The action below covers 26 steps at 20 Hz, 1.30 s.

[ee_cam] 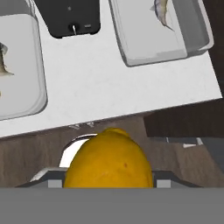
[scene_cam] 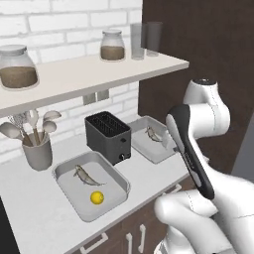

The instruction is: Place one lemon and one fish in each tupperware on the nearby counter, to pack two identical lunches.

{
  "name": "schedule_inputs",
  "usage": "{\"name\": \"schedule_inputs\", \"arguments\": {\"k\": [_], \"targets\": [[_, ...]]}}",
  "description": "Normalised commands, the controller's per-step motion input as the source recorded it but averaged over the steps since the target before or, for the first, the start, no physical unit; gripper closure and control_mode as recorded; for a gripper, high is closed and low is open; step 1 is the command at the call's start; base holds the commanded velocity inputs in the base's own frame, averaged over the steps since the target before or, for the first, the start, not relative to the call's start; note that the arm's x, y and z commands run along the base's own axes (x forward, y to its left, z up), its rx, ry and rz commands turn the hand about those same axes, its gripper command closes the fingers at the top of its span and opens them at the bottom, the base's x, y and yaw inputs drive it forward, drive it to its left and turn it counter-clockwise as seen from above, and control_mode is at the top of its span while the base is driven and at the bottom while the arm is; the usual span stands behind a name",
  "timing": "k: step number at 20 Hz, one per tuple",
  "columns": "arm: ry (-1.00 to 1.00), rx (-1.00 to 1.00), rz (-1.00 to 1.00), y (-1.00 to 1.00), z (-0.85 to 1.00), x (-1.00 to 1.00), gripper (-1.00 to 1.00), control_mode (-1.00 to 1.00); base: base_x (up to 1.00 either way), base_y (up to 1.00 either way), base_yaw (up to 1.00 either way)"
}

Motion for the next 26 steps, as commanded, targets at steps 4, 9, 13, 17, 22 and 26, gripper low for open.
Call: {"name": "schedule_inputs", "arguments": {"k": [4,9,13,17,22,26], "targets": [[-0.12,0.00,0.11,-0.17,-0.06,1.00,1.00,-1.00,0.00,0.00,0.00],[-0.13,0.00,0.14,-0.03,-0.53,1.00,1.00,-1.00,0.00,0.00,0.00],[-0.03,0.00,0.10,0.00,-0.87,1.00,1.00,-1.00,0.00,0.00,0.00],[0.06,0.00,0.04,-0.02,-0.16,0.96,1.00,-1.00,0.00,0.00,0.00],[0.07,-0.01,0.02,-0.01,-0.05,0.58,1.00,-1.00,0.00,0.00,0.00],[0.08,-0.01,0.01,0.00,-0.34,0.29,1.00,-1.00,0.00,0.00,0.00]]}}
